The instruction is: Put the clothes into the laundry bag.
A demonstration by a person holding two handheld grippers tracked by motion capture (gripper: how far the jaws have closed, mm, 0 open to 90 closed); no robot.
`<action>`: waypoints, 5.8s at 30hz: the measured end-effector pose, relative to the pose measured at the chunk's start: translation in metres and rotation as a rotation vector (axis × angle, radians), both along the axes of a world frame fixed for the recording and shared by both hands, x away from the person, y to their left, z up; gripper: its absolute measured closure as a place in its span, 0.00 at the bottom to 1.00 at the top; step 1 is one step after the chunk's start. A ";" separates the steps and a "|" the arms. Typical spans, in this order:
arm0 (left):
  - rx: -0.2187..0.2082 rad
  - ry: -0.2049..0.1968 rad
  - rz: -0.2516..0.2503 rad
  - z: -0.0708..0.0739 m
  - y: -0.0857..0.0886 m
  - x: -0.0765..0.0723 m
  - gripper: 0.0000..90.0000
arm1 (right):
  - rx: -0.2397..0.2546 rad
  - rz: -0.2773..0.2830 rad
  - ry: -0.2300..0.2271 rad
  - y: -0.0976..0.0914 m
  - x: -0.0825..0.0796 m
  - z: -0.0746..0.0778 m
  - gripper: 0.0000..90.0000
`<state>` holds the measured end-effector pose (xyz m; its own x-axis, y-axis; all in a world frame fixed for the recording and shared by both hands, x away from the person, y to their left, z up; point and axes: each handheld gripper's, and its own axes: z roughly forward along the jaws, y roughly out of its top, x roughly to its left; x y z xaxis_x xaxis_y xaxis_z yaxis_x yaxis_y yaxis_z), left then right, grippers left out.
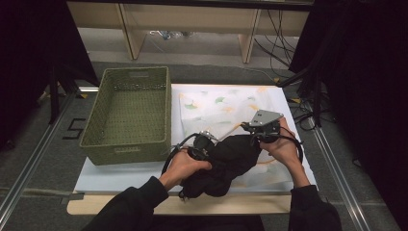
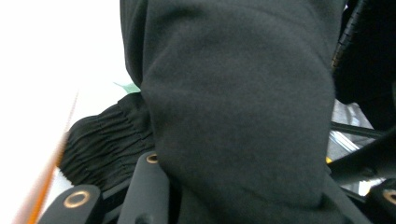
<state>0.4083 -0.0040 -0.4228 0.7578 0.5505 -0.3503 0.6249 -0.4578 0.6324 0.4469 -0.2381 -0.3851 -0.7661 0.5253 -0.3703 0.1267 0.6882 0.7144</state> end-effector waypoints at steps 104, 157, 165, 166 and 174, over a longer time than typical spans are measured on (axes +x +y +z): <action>0.041 -0.215 -0.006 -0.039 -0.041 0.015 0.95 | -0.004 -0.010 0.014 -0.006 -0.001 -0.003 1.00; 0.040 -0.302 0.104 -0.021 -0.026 0.014 0.56 | -0.025 0.030 0.029 -0.004 -0.012 -0.006 1.00; 0.135 -0.324 0.151 -0.006 0.053 -0.029 0.42 | -0.060 0.025 0.082 -0.004 -0.024 -0.024 1.00; 0.138 -0.316 0.152 -0.008 0.060 -0.030 0.41 | -0.068 0.034 0.085 -0.006 -0.025 -0.027 1.00; 0.128 -0.163 0.245 -0.040 0.087 -0.028 0.36 | -0.095 0.023 0.118 -0.004 -0.026 -0.041 1.00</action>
